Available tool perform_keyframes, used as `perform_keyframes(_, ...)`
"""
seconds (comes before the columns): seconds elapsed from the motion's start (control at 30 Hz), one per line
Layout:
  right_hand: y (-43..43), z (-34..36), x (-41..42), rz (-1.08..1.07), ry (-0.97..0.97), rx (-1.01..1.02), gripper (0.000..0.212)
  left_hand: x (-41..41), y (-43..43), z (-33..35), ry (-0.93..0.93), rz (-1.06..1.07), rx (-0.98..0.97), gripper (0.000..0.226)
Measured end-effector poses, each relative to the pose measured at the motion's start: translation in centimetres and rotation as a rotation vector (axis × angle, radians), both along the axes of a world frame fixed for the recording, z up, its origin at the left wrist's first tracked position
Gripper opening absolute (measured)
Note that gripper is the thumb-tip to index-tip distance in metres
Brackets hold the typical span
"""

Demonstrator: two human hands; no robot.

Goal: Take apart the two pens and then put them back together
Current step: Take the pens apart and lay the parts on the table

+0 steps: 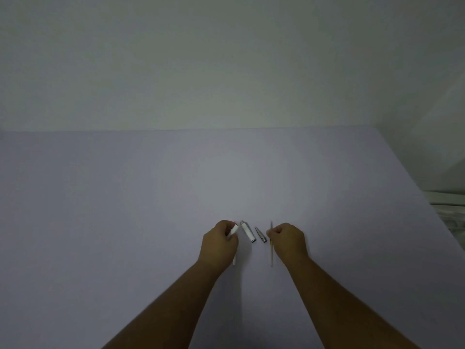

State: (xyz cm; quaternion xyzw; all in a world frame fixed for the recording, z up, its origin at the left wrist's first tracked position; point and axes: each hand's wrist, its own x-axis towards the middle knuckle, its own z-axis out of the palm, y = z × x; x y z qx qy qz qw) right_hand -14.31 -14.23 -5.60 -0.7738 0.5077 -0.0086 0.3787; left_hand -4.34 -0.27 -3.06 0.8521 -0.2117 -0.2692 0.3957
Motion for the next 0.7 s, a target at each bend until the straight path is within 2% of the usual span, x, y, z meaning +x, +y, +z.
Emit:
perform_keyframes(0.17, 0.2, -0.4, 0.1, -0.049, -0.019, -0.002, 0.036, 0.2, 0.6, 0.0, 0.014, 0.017, -0.004, 0.019)
perform_keyframes(0.3, 0.3, -0.4, 0.1, -0.060, -0.025, 0.003, 0.026, 0.4, 0.8, -0.1, 0.010, 0.020, -0.008, 0.018)
perform_keyframes(0.63, 0.6, -0.1, 0.1, -0.086, -0.046, 0.005, 0.026, 0.9, 1.1, 0.4, -0.034, 0.033, -0.025, 0.015)
perform_keyframes(0.7, 1.1, 0.4, 0.4, -0.103, -0.088, -0.024, 0.018, 1.2, 1.3, 0.4, -0.027, 0.064, -0.028, 0.016)
